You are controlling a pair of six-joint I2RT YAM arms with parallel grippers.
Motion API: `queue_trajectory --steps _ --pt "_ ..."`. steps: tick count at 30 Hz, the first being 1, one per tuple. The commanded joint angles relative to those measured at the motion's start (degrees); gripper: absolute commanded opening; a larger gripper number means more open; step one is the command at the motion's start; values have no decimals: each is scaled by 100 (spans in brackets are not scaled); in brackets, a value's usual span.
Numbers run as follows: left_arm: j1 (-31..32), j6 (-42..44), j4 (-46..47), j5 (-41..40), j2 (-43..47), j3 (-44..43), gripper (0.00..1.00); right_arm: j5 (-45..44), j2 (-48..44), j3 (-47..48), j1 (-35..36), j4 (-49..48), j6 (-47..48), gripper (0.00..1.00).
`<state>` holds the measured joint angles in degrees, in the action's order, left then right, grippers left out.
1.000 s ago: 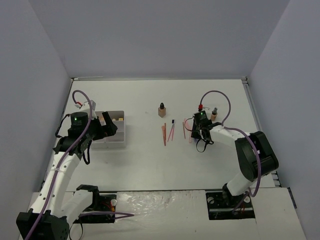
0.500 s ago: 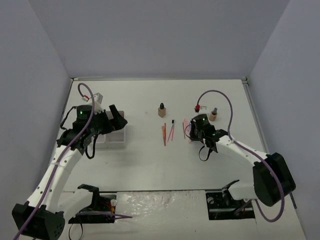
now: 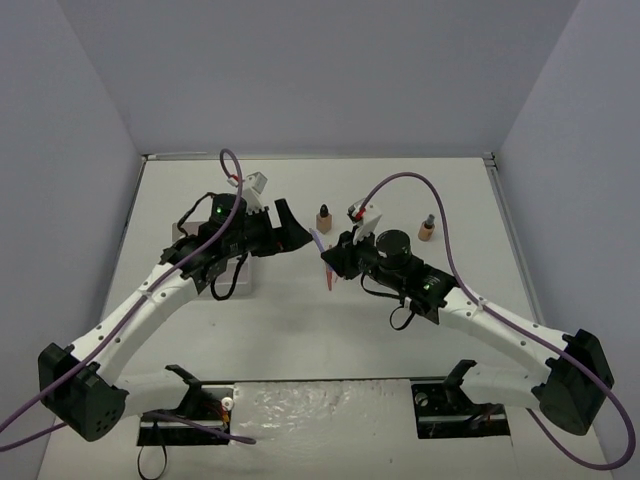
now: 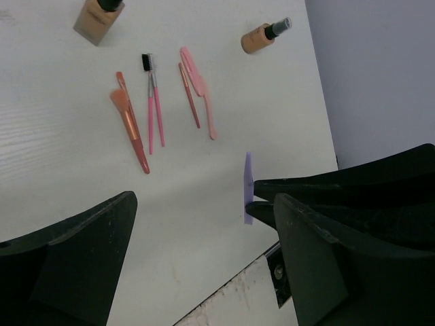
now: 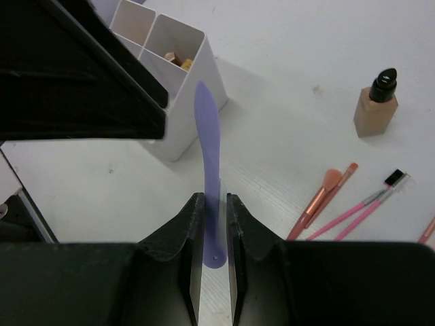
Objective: Organize the makeup
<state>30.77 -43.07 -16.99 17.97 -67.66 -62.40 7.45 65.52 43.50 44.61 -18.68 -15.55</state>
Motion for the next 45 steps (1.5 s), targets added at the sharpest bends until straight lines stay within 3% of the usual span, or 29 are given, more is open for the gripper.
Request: queue_trajectory --steps 1,14,18,21,27,29,30,35,39,45 --pt "313 -360 839 -133 -147 -434 77 370 61 387 60 -784 82 0" --pt "666 -679 1164 -391 -426 -435 25 383 84 328 135 -820 36 0" --pt "667 -738 1224 -391 -415 -361 0 363 110 317 136 -856 35 0" --pt "676 -715 1218 -416 -393 -311 0 369 141 336 136 -862 29 5" --pt "659 -336 592 -1075 -158 -305 0 127 137 378 136 -568 94 52" --pt "556 -202 11 -1649 -61 -405 0 -36 97 378 120 -434 136 64" --pt "544 -125 -41 -1700 -16 -413 0 -50 93 378 118 -373 140 65" --pt "-580 64 -917 -2535 564 -221 0 -621 1 284 62 86 152 90" --pt "-1602 75 -1012 -2797 1026 346 0 -1029 -33 212 -38 413 115 97" --pt "-2937 356 -555 -2770 1207 805 0 -1292 -145 -40 -225 703 -74 98"
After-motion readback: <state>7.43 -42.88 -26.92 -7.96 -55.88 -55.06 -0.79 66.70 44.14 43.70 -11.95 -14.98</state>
